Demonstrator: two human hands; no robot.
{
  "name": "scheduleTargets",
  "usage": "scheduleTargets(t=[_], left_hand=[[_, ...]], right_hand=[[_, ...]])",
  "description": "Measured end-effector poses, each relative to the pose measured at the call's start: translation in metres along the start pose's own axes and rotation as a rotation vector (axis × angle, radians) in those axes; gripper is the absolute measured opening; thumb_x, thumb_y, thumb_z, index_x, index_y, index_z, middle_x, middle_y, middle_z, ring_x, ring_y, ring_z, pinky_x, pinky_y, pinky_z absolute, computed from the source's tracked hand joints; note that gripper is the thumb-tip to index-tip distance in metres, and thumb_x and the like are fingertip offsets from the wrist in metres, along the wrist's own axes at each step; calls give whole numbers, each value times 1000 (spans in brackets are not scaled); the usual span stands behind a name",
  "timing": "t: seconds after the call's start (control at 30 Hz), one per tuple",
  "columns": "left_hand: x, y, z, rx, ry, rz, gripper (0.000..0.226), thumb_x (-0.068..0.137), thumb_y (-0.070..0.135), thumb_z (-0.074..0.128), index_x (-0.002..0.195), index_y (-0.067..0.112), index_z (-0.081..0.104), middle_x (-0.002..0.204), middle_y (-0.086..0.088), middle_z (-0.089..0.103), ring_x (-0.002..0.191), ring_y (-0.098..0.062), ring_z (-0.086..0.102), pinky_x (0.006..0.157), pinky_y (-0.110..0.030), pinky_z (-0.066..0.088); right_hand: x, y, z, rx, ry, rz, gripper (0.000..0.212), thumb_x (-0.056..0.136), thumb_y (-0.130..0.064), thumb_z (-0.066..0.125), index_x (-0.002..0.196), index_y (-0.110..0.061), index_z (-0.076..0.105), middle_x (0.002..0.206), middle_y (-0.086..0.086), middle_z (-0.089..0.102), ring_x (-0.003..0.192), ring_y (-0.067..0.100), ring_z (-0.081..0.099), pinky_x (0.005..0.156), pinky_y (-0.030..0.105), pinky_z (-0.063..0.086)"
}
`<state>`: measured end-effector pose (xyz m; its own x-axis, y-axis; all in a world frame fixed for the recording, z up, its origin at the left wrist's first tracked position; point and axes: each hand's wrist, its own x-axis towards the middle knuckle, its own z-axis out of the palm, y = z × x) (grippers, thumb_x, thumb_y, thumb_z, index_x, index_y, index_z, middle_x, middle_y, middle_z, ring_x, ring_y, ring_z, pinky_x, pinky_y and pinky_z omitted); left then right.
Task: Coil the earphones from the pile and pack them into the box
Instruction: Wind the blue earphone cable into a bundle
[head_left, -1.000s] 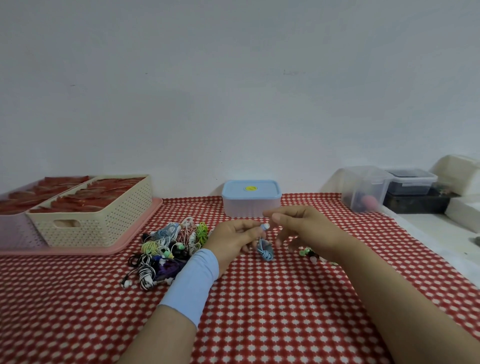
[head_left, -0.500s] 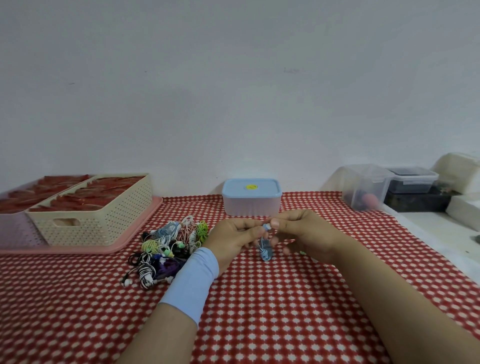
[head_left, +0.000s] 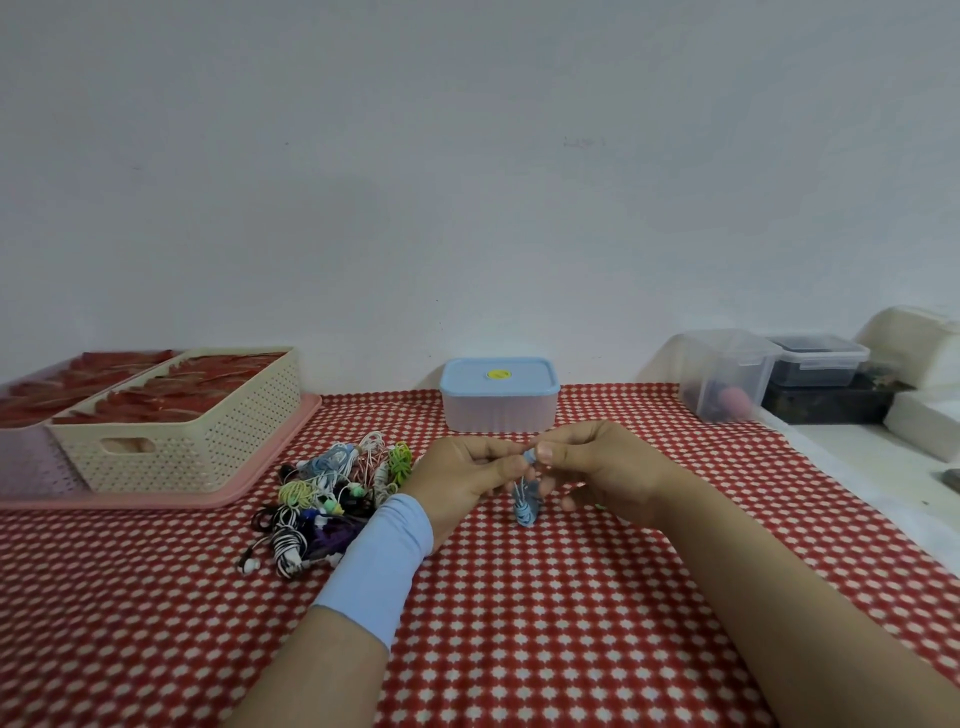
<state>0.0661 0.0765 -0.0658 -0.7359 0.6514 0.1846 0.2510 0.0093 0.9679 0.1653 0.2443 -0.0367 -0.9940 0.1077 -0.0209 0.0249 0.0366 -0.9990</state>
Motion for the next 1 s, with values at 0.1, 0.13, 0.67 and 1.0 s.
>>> scheduleTargets(t=[0.1,0.13,0.67,1.0], left_hand=[[0,-1,-3,20,-24,11,19,81,20,76,96,10,79,92,-6,77,92,-17,72,93,-37,53],[0,-1,-4,14,-27,8,23,79,23,76,97,9,78,94,-7,77,94,-18,71,95,-39,53],[0,9,-6,223,71,47,15,86,17,74,101,17,77,95,7,76,86,1,69,74,-9,50],[4,4,-14,783,62,-130,28,94,34,61,119,25,68,119,7,68,105,-9,61,92,-24,45]], right_hand=[[0,0,2,-22,-26,26,21,76,-24,74,91,-9,78,81,10,74,69,13,67,52,24,50],[0,0,1,-23,-35,29,23,77,-23,74,94,-9,78,82,9,75,70,14,68,51,23,51],[4,2,0,-219,107,-131,14,84,-19,78,95,-10,79,83,8,77,67,15,68,57,24,52],[26,14,14,-895,178,-137,19,92,-30,70,110,-27,77,107,-11,74,95,2,65,90,25,51]])
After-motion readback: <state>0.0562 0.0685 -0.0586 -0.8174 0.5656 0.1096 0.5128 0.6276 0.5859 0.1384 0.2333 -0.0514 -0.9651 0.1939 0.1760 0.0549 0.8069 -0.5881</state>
